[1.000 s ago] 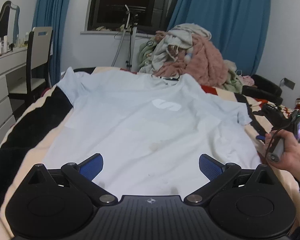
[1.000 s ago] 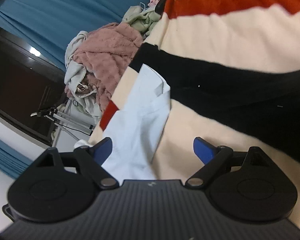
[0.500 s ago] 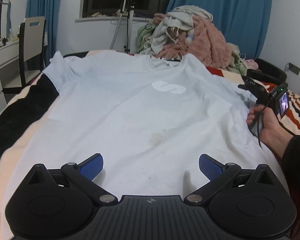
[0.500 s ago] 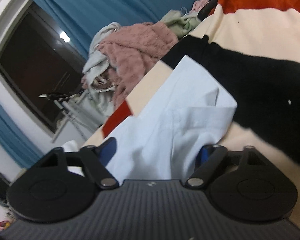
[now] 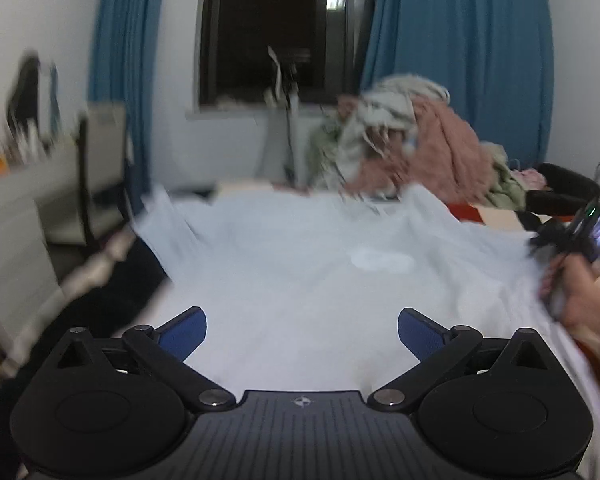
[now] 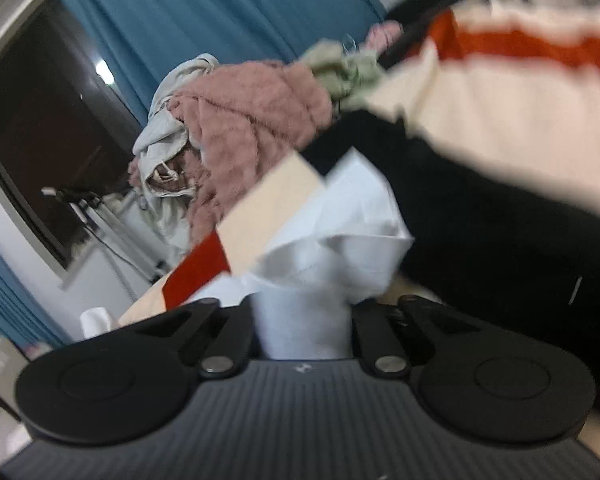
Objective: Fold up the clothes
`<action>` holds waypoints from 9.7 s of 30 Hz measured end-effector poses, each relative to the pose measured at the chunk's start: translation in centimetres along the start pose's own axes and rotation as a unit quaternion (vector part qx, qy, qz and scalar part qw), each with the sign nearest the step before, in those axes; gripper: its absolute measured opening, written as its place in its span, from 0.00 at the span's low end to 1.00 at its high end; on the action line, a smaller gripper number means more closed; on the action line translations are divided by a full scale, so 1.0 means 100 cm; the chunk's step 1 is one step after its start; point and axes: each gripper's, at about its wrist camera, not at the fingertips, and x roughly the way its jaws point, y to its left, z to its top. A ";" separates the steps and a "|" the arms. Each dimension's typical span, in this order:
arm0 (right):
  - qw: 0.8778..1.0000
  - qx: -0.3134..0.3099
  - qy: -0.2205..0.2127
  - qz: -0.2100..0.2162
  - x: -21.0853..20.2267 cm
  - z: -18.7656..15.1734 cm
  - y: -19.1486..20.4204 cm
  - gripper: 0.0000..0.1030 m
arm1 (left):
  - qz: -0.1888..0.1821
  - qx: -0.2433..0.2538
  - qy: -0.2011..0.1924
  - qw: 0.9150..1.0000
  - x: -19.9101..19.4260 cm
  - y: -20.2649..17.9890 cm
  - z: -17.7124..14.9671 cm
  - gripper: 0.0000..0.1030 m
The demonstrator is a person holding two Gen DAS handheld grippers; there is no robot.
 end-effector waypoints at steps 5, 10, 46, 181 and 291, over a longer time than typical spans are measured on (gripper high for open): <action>0.995 -0.093 -0.042 -0.020 -0.039 0.044 0.059 0.05 | -0.012 0.001 0.014 1.000 -0.016 0.011 0.004 1.00; 0.969 -0.228 -0.093 -0.027 -0.077 0.042 0.172 0.05 | -0.017 -0.033 0.038 0.999 -0.025 0.043 -0.001 1.00; 0.940 -0.301 0.036 0.154 -0.313 -0.106 0.227 0.89 | -0.041 -0.093 0.046 0.994 0.004 0.085 -0.001 1.00; 0.954 -0.272 0.000 0.129 -0.411 -0.085 0.198 0.89 | -0.058 0.002 0.006 0.998 -0.100 -0.001 0.070 1.00; 0.964 -0.167 0.133 0.156 -0.426 -0.082 0.086 0.85 | 0.001 0.094 0.169 0.981 -0.083 0.053 -0.024 0.05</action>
